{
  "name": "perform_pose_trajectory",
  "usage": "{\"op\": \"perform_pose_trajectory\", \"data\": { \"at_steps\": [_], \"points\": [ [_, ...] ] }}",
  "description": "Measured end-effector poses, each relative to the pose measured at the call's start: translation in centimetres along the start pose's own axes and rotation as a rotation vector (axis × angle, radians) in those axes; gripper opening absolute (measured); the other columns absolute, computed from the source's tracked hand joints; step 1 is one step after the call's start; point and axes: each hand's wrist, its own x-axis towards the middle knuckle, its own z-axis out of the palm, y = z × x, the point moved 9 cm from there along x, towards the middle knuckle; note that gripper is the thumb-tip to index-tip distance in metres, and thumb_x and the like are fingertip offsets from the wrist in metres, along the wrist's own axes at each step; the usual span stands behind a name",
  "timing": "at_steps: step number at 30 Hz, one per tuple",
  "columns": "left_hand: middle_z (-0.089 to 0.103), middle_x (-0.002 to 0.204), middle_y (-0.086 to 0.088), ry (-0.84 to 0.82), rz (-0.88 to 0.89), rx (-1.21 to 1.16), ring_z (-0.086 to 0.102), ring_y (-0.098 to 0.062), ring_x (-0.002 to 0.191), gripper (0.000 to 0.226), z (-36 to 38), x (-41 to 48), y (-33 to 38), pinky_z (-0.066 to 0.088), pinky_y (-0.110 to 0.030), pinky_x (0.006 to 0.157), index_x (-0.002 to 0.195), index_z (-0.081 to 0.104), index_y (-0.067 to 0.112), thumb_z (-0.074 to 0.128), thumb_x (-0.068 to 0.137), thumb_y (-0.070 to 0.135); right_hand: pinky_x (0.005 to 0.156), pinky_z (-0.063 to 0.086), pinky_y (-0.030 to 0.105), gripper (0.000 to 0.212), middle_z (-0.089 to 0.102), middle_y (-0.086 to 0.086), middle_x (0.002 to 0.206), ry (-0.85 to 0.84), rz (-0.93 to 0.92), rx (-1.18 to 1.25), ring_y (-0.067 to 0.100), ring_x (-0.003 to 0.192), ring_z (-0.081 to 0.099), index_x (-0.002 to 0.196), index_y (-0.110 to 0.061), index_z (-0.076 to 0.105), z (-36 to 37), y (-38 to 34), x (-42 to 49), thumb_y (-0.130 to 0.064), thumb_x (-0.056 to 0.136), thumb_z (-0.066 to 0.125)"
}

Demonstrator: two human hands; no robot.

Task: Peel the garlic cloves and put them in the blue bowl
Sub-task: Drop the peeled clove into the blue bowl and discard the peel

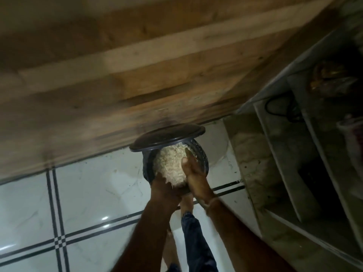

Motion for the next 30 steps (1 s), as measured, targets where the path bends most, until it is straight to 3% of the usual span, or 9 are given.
{"op": "perform_pose_trajectory", "data": {
  "at_steps": [3,6,9,12,17,21,24,28,30],
  "points": [
    [0.073,0.091,-0.012,-0.053,-0.034,0.17,0.061,-0.027,0.094,0.049,3.0,-6.2,-1.1,0.047,-0.04,0.089,0.104,0.066,0.008,0.042,0.107,0.051,0.124,0.033,0.044,0.043,0.041,-0.004,0.163,-0.125,0.141,-0.049,0.025,0.149,0.041,0.149,-0.047,0.049,-0.5,-0.2,-5.2,-0.058,0.108,0.041],
    [0.063,0.112,-0.004,-0.035,0.139,0.447,0.059,-0.019,0.099,0.032,4.0,-13.3,-0.8,0.042,-0.038,0.098,0.123,0.059,0.021,0.045,0.108,0.046,0.108,0.047,0.036,0.035,0.063,0.007,0.139,0.043,0.145,-0.073,0.028,0.13,0.06,0.138,-0.025,0.06,-6.1,-1.3,-9.6,-0.04,0.113,0.042],
    [0.051,0.154,-0.01,0.037,0.412,0.86,0.052,-0.028,0.135,0.048,2.9,-19.8,-0.3,0.039,-0.035,0.114,0.15,0.049,0.021,0.057,0.106,0.037,0.078,0.047,0.004,0.022,0.069,-0.011,0.114,0.196,-0.065,0.203,-0.004,0.104,0.064,0.126,-0.03,0.064,-11.0,-5.6,-18.7,-0.027,0.113,0.046],
    [0.041,0.162,-0.008,-0.035,0.633,1.208,0.042,-0.028,0.146,0.05,3.4,-26.9,-3.1,0.034,-0.034,0.119,0.153,0.048,0.023,0.058,0.105,0.034,0.081,0.047,0.003,0.018,0.066,-0.025,0.113,0.266,-0.163,0.318,-0.019,0.101,0.062,0.12,-0.037,0.064,-14.5,-7.0,-28.9,-0.027,0.111,0.051],
    [0.05,0.156,-0.002,-0.298,0.891,1.552,0.047,-0.021,0.142,0.05,6.0,-37.1,-13.5,0.034,-0.029,0.116,0.151,0.05,0.02,0.061,0.104,0.034,0.105,0.049,0.024,0.027,0.065,-0.026,0.123,0.569,-0.199,0.341,-0.011,0.114,0.061,0.131,-0.032,0.067,-20.5,-2.5,-43.4,-0.037,0.109,0.052],
    [0.055,0.149,0.003,-0.541,1.056,1.72,0.049,-0.016,0.139,0.047,8.5,-42.4,-23.0,0.038,-0.026,0.11,0.145,0.054,0.026,0.065,0.101,0.035,0.093,0.055,0.026,0.027,0.07,-0.018,0.116,0.777,-0.248,0.295,0.001,0.109,0.066,0.121,-0.033,0.072,-25.8,1.4,-52.2,-0.045,0.11,0.05],
    [0.055,0.149,0.005,-0.694,1.152,1.798,0.049,-0.013,0.137,0.046,10.5,-45.5,-30.2,0.039,-0.023,0.103,0.144,0.056,0.029,0.066,0.1,0.037,0.083,0.053,0.022,0.025,0.071,-0.01,0.104,0.933,-0.296,0.199,0.001,0.098,0.065,0.109,-0.025,0.074,-31.0,4.2,-57.5,-0.035,0.11,0.051],
    [0.059,0.145,0.005,-0.85,1.214,1.826,0.054,-0.017,0.133,0.042,13.1,-47.8,-40.2,0.047,-0.041,0.11,0.141,0.06,0.028,0.067,0.099,0.036,0.082,0.045,0.01,0.019,0.071,-0.01,0.102,1.092,-0.255,0.136,-0.005,0.096,0.062,0.105,-0.027,0.074,-37.6,10.1,-63.9,-0.029,0.109,0.055],
    [0.059,0.145,0.005,-0.897,1.199,1.847,0.053,-0.016,0.135,0.042,14.0,-48.2,-45.3,0.045,-0.038,0.113,0.141,0.059,0.027,0.067,0.1,0.033,0.087,0.048,0.013,0.019,0.072,-0.01,0.108,1.139,-0.217,0.144,-0.003,0.1,0.063,0.109,-0.025,0.075,-40.4,13.9,-66.5,-0.029,0.109,0.056]
  ]
}}
